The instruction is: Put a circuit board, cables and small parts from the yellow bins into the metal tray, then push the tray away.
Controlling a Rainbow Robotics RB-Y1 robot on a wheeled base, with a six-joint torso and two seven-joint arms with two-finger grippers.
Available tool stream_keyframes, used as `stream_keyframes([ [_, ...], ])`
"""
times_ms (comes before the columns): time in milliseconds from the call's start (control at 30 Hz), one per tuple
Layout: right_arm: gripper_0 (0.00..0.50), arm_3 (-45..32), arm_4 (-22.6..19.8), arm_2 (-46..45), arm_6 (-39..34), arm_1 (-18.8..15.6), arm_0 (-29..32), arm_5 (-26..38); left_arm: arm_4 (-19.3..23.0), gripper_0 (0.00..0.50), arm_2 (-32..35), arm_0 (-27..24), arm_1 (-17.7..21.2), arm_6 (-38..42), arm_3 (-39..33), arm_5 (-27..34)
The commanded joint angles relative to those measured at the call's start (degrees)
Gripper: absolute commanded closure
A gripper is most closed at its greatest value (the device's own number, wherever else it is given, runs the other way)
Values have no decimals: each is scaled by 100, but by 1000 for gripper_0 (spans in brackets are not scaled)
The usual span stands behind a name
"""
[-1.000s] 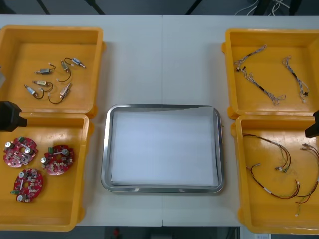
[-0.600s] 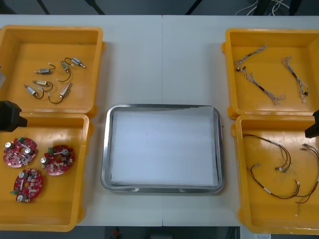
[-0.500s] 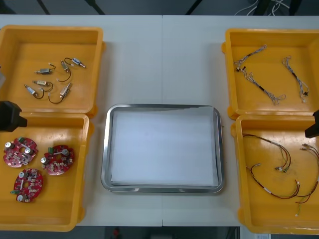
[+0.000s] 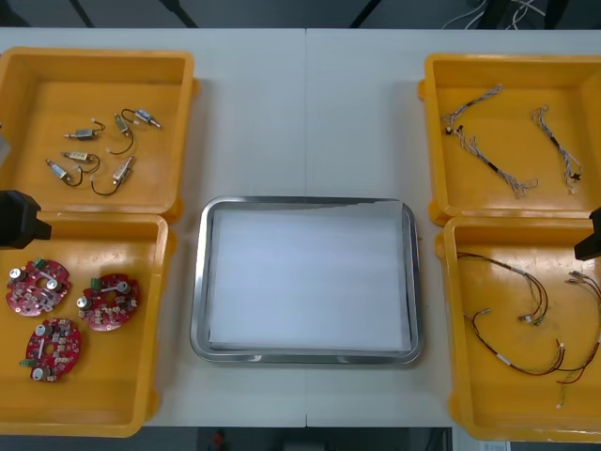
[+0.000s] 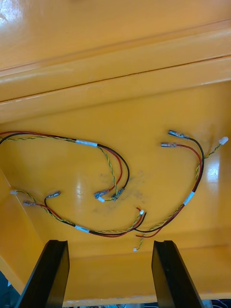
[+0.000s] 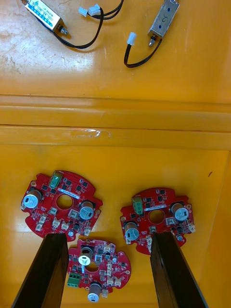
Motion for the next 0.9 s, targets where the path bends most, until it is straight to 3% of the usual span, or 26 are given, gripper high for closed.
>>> stream_keyframes([
  [33, 0, -161, -49, -186, -37, -186, 59, 26, -21, 1, -46, 130, 1, 141, 9, -66],
  [900, 0, -161, -49, -186, -37, -186, 59, 26, -21, 0, -46, 130, 1, 141, 9, -66],
])
